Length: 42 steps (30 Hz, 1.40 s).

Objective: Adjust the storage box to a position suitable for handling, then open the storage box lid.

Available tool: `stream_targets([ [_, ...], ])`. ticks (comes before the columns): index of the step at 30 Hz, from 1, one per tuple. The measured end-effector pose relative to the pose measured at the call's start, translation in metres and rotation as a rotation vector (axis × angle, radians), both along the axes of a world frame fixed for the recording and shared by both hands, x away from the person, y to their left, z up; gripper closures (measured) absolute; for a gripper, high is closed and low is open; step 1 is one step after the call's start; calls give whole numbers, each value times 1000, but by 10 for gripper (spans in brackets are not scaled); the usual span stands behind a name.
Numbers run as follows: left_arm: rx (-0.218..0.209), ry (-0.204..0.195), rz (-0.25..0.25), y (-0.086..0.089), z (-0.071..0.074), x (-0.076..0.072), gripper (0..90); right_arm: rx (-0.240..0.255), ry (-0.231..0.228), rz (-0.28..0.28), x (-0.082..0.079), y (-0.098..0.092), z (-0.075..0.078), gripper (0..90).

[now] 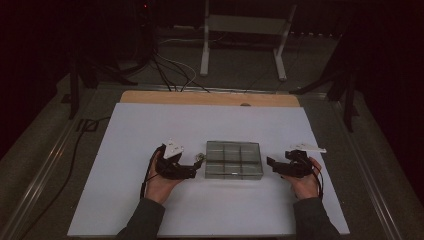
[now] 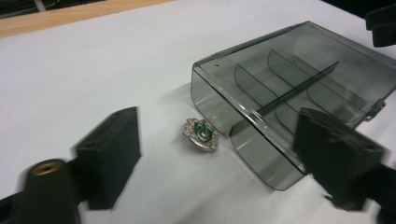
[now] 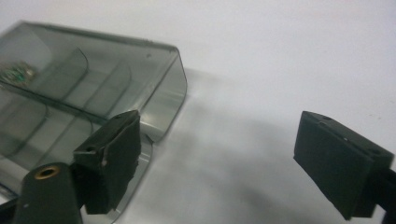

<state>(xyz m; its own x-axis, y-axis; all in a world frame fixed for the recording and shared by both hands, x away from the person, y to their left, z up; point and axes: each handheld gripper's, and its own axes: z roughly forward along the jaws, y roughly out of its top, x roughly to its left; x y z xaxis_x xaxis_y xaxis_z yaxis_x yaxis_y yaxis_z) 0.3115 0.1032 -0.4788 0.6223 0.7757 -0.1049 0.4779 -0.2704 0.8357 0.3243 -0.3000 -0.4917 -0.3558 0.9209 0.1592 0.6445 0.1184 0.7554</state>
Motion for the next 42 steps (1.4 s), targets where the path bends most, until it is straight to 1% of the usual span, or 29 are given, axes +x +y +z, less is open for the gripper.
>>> stream_targets([
  [1,-11,1,2,1,0,-1,147,15,-8,-1,-2,-1,1,121],
  [2,-21,8,-3,2,1,-1,108,26,-16,-3,-4,-3,2,92],
  [3,-35,18,-14,2,1,0,48,36,-19,-11,-5,-4,2,70],
  [4,-45,19,-16,3,2,-1,19,37,-22,-11,-6,-4,3,49],
  [5,-44,7,-12,3,3,-3,14,37,-27,-8,-7,-4,4,23],
  [6,-44,-8,-9,3,5,-5,11,39,-32,-11,-8,-5,5,18],
  [8,-62,-16,-22,3,8,-7,11,50,-40,-10,-10,-5,5,6],
  [10,-57,-31,-21,2,10,-9,11,61,-53,-10,-12,-6,7,6],
  [12,-62,-33,-37,1,11,-11,11,64,-62,-6,-14,-6,7,3],
  [19,-48,-54,-87,-9,17,-16,13,72,-74,-10,-15,-8,7,3],
  [24,-57,-59,-123,-14,19,-21,38,74,-101,-3,-17,-8,9,4],
  [26,-77,-52,-148,-15,20,-23,79,74,-110,-4,-18,-8,10,4],
  [28,-73,-52,-164,-17,20,-24,130,82,-115,-4,-18,-8,11,4],
  [30,-80,-41,-176,-19,21,-26,152,83,-122,-6,-19,-9,11,4],
  [31,-79,-41,-180,-20,21,-27,171,85,-124,-7,-19,-9,12,4],
  [32,-70,-38,-180,-21,21,-28,175,87,-127,-7,-19,-9,12,5],
  [33,-61,-36,-179,-22,21,-29,197,91,-130,-7,-19,-10,12,4],
  [34,-56,-48,-188,-23,21,-30,248,97,-132,-8,-20,-10,13,4],
  [35,-52,-62,-197,-23,22,-31,319,101,-133,-8,-20,-10,13,5],
  [37,-69,-55,-228,-23,22,-32,486,102,-134,-9,-20,-10,13,5],
  [38,-69,-55,-228,-23,22,-32,541,102,-134,-9,-20,-10,13,5],
  [39,-73,-38,-261,-23,21,-32,541,104,-134,-7,-20,-10,13,5],
  [40,-75,-33,-271,-23,20,-32,663,103,-139,-5,-20,-10,13,5],
  [42,-65,-22,-277,-25,18,-32,753,102,-143,-1,-20,-9,13,5],
])
